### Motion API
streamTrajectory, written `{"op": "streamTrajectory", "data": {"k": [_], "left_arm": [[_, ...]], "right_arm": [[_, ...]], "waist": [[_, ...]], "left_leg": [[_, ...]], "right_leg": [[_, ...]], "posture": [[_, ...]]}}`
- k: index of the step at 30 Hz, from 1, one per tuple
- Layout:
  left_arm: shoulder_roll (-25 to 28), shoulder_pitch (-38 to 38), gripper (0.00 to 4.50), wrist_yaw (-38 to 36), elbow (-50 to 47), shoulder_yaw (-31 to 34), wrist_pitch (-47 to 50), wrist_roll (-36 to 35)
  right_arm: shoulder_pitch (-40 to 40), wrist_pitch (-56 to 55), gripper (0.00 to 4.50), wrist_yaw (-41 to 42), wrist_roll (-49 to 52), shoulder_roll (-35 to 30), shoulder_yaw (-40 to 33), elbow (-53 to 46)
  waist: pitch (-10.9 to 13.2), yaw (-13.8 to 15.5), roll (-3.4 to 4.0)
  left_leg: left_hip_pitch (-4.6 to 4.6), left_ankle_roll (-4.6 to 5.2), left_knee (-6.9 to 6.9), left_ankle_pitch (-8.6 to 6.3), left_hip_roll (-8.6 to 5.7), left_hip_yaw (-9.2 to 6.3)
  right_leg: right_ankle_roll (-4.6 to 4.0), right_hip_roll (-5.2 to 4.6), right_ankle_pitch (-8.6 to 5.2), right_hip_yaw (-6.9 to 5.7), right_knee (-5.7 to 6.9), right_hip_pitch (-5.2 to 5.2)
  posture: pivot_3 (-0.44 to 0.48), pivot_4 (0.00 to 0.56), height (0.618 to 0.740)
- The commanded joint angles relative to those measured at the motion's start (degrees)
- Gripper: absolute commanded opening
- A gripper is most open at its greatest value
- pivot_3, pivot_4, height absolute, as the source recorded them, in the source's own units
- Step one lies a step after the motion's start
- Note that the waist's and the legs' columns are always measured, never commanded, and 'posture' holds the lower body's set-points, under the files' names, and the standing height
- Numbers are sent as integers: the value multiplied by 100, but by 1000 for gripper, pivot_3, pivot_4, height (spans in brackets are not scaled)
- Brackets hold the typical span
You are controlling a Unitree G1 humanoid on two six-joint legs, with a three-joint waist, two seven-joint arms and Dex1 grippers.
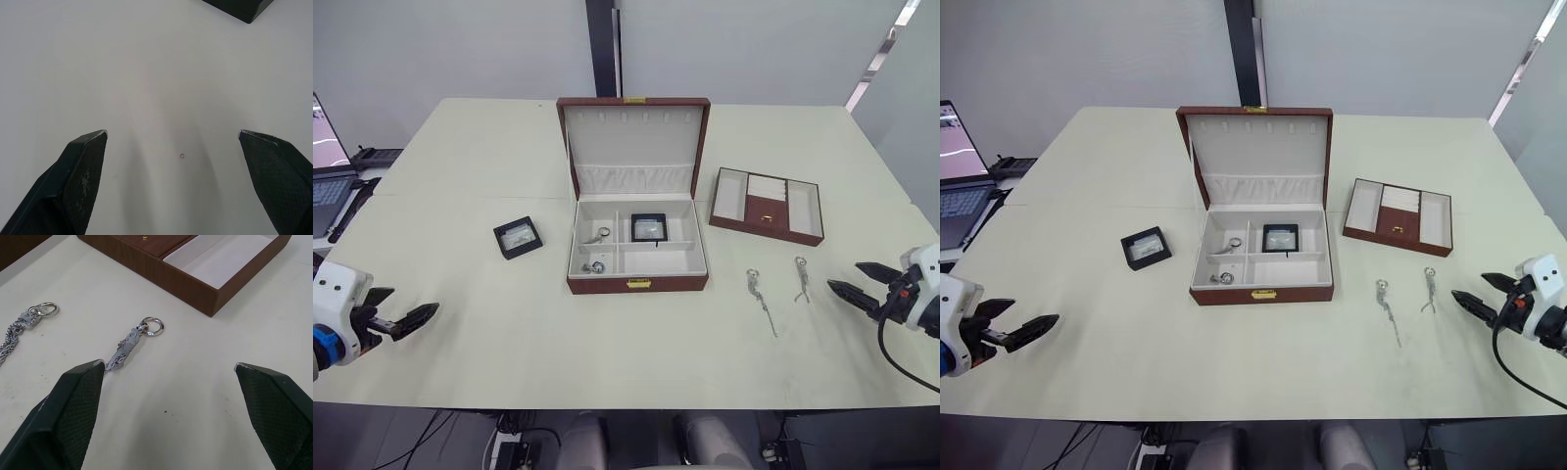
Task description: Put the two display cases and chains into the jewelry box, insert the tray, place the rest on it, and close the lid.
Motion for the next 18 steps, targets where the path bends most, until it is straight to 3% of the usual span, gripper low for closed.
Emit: {"op": "streamTrajectory", "data": {"k": [1,18], "left_arm": [[89,-37,4437,30,-55,-42,-78,-38],[284,-261,4437,-131,69,-342,-179,-4]], "right_arm": [[25,-99,4500,41,-14,-96,-132,-32],[18,29,4500,102,135,-70,-188,-276]], "waist": [[0,-1,0],[0,-10,0]], "left_leg": [[0,0,0,0,0,0],[1,0,-1,0,0,1]], "right_leg": [[0,0,0,0,0,0],[0,0,0,1,0,0]], "posture": [[0,150,740],[0,150,740]]}}
